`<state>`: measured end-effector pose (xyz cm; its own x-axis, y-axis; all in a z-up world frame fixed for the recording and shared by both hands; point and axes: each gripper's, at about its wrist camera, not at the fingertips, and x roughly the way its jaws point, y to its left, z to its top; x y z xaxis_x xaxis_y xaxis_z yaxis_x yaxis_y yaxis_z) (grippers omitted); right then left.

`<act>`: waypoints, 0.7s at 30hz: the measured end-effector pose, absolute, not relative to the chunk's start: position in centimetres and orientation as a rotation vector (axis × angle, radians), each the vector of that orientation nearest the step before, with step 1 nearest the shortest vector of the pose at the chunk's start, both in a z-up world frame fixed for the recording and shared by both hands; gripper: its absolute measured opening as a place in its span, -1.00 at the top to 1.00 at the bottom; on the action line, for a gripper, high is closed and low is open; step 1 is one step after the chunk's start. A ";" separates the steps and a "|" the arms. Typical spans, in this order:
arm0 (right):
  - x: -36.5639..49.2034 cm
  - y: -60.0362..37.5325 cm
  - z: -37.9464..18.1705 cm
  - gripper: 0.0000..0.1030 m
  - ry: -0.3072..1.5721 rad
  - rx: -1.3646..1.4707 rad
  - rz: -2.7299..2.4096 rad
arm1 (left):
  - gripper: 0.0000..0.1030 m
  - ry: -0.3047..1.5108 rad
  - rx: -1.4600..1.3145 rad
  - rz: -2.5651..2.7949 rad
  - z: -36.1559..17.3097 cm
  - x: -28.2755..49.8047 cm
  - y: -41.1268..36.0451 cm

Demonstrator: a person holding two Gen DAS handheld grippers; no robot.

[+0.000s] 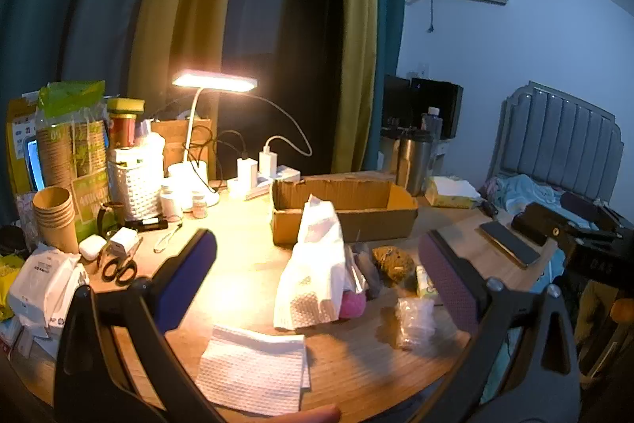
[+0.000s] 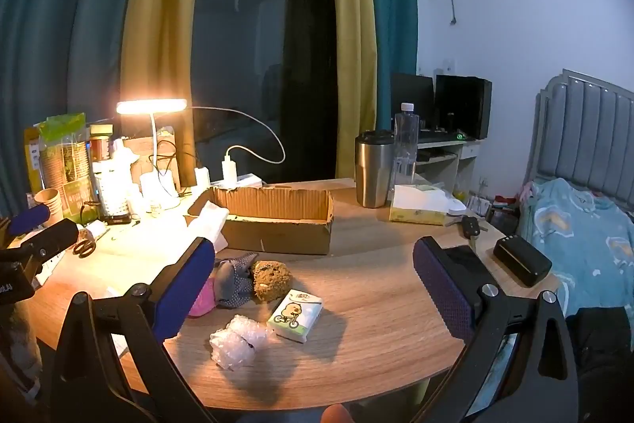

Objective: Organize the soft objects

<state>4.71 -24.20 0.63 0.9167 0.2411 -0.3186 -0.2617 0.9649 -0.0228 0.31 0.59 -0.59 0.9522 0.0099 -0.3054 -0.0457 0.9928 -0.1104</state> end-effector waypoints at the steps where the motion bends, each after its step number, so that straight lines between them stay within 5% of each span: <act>1: 4.7 -24.2 0.5 -0.98 0.318 -0.065 0.260 | -0.99 0.312 -0.118 0.030 -0.7 0.4 0.6; 21: 4.7 -23.4 0.4 -0.98 0.338 -0.077 0.283 | -0.99 0.337 -0.127 0.057 -0.8 0.6 0.9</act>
<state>4.73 -23.37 0.39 0.9043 0.2614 -0.3376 -0.2868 0.9576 -0.0270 0.60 0.88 -0.84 0.9423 0.0347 -0.3330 -0.0770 0.9904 -0.1146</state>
